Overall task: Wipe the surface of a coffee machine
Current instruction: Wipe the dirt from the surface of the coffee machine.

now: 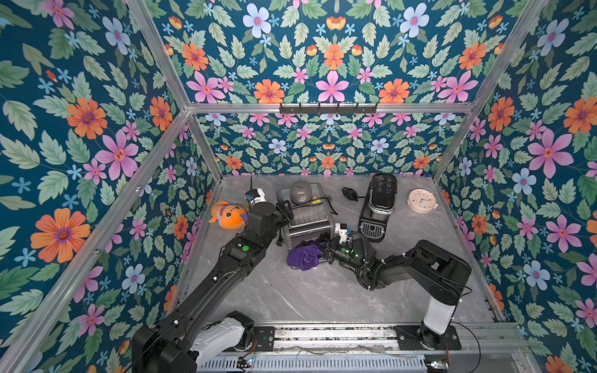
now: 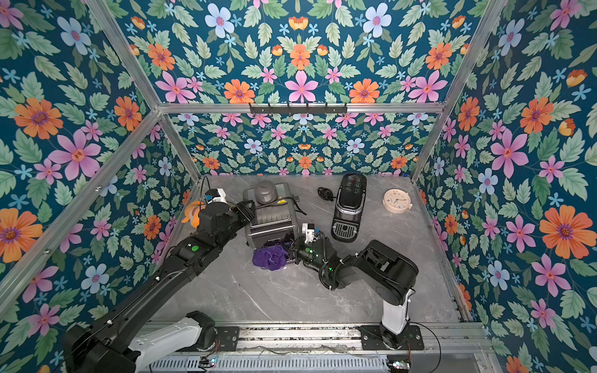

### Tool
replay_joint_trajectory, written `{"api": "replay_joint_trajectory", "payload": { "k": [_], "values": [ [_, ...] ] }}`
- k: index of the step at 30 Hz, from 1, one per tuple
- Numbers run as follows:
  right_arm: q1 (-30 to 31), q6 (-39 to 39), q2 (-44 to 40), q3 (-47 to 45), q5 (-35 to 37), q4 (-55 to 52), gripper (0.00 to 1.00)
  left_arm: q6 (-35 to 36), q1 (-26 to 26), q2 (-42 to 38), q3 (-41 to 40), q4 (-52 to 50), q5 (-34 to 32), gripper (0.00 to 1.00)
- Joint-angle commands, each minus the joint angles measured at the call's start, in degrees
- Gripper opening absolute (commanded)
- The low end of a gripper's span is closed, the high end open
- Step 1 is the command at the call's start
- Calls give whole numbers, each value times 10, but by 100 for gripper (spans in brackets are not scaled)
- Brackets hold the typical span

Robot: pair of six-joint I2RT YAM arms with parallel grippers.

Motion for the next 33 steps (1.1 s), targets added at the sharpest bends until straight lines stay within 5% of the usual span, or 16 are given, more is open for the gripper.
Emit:
{"api": "replay_joint_trajectory", "payload": {
  "k": [1,11,23,33],
  "values": [
    [9,18,-11,8,-18,52,0,5,-2,8,-4,-98,39,61],
    [19,5,16,17,-23,52,0,0,-2,18,-6,-88,41,60],
    [13,10,145,62,-16,52,0,-1,-2,8,-7,-89,35,60],
    [-36,0,146,-9,1,51,0,3,-2,3,-17,-92,36,60]
  ]
}}
